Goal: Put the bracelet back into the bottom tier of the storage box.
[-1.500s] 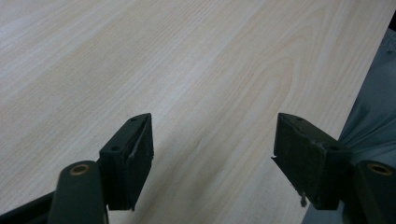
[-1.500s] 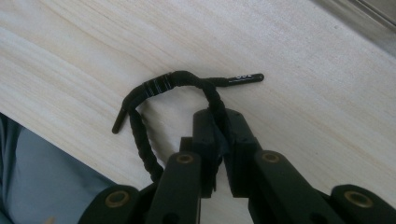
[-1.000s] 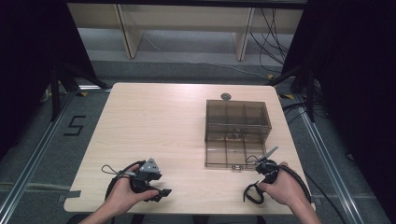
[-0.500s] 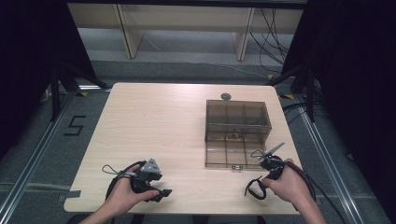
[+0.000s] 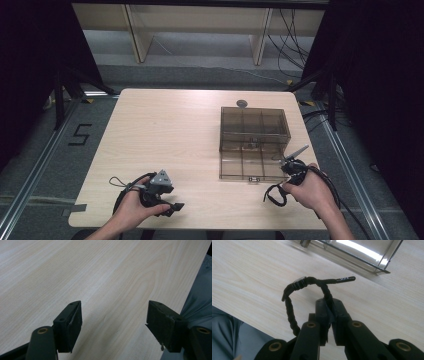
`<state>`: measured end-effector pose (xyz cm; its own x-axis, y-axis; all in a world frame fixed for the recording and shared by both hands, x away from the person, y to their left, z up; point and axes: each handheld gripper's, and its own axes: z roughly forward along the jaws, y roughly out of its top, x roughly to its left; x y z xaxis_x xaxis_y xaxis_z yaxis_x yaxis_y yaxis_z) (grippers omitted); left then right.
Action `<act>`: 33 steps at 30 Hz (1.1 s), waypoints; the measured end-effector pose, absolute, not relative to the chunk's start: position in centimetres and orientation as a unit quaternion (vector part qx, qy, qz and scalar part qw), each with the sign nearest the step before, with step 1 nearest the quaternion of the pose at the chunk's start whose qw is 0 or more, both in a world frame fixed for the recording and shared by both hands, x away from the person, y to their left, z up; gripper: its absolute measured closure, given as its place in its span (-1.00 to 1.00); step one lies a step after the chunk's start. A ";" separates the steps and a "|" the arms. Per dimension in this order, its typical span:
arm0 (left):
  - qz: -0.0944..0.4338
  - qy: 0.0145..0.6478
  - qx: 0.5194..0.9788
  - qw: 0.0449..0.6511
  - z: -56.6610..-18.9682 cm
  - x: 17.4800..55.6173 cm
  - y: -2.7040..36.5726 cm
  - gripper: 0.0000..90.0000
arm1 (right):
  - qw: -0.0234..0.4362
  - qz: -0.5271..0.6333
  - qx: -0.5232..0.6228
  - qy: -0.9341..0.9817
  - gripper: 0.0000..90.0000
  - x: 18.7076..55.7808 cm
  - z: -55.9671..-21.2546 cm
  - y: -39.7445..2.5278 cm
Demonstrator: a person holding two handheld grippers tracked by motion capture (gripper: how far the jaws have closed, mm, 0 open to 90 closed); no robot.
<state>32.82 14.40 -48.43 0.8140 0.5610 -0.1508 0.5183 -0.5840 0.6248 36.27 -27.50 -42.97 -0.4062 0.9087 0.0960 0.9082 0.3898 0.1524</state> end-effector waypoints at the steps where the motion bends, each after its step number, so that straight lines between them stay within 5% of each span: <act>1: 0.031 0.304 0.889 0.340 -48.4 32.8 14.4 -0.36 | 0.001 0.091 0.547 0.832 0.89 36.3 -42.9 -27.6; 33: 0.032 0.288 0.900 0.325 -48.3 33.0 14.7 -0.36 | 0.002 0.091 0.567 0.819 0.89 37.7 -42.0 -28.6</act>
<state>33.00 14.68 -48.29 0.8326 0.5388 -0.1285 0.4966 -0.6233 0.6040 37.74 -28.55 -42.03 -0.3563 0.9290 0.0999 0.9284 0.3399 0.1501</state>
